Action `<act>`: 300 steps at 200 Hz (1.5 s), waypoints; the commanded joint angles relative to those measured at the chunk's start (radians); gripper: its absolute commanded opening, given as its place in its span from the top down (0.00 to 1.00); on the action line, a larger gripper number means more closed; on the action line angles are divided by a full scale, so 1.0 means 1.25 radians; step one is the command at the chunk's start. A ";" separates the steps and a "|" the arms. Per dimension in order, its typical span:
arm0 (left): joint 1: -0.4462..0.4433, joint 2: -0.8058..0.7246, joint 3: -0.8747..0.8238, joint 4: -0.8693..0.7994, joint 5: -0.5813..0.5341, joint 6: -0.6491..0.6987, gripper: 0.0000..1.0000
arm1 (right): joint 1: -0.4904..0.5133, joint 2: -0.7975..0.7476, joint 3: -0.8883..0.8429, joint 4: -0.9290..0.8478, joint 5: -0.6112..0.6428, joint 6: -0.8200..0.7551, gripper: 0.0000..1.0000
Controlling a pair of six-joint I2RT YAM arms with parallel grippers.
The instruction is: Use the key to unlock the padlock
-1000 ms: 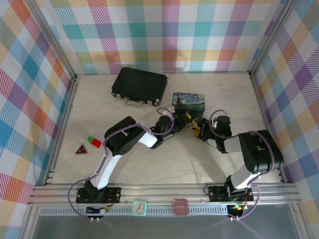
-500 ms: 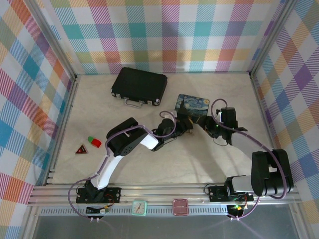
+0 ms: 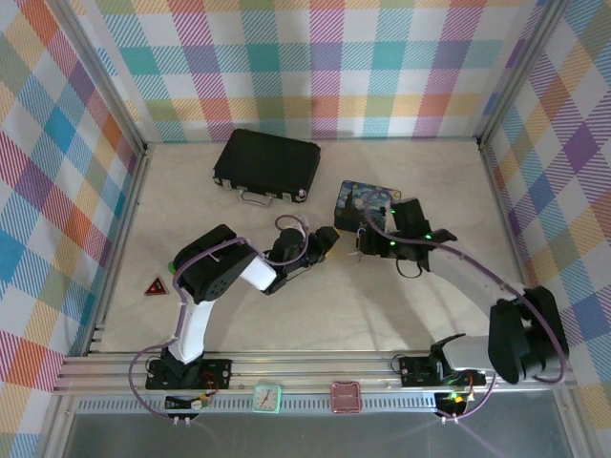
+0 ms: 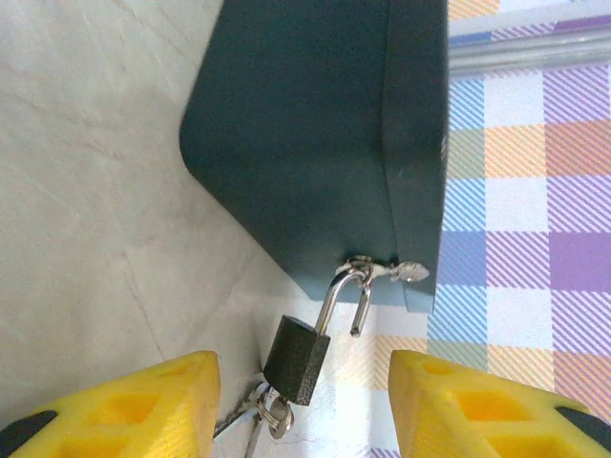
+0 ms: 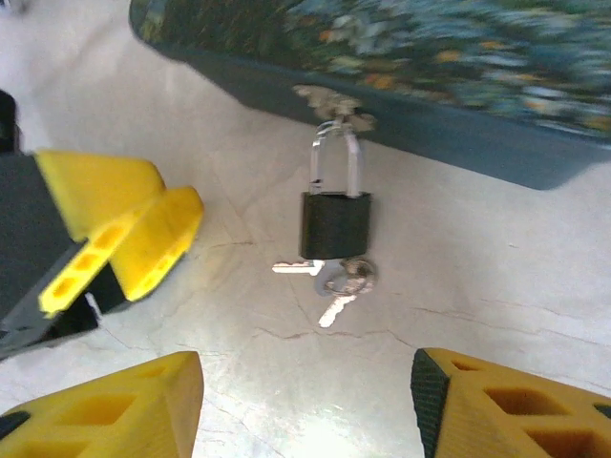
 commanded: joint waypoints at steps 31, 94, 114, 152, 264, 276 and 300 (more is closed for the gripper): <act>0.058 -0.085 -0.041 -0.014 0.039 0.010 0.51 | 0.139 0.214 0.201 -0.161 0.250 0.006 0.43; 0.116 -0.104 -0.048 -0.033 0.096 0.010 0.51 | 0.175 0.338 0.279 -0.212 0.400 0.029 0.53; 0.115 -0.093 -0.024 -0.063 0.111 0.026 0.52 | 0.178 0.337 0.259 -0.171 0.363 0.024 0.53; 0.116 -0.078 -0.031 -0.041 0.098 0.016 0.52 | 0.178 0.380 0.249 -0.122 0.375 0.022 0.54; 0.114 -0.014 -0.056 0.068 0.093 -0.037 0.54 | 0.177 0.393 0.213 -0.058 0.400 -0.008 0.78; 0.115 -0.004 -0.052 0.080 0.095 -0.045 0.54 | 0.177 0.378 0.206 -0.050 0.399 -0.024 0.83; 0.115 0.008 -0.043 0.103 0.104 -0.052 0.55 | 0.166 0.349 0.197 -0.028 0.344 -0.112 0.94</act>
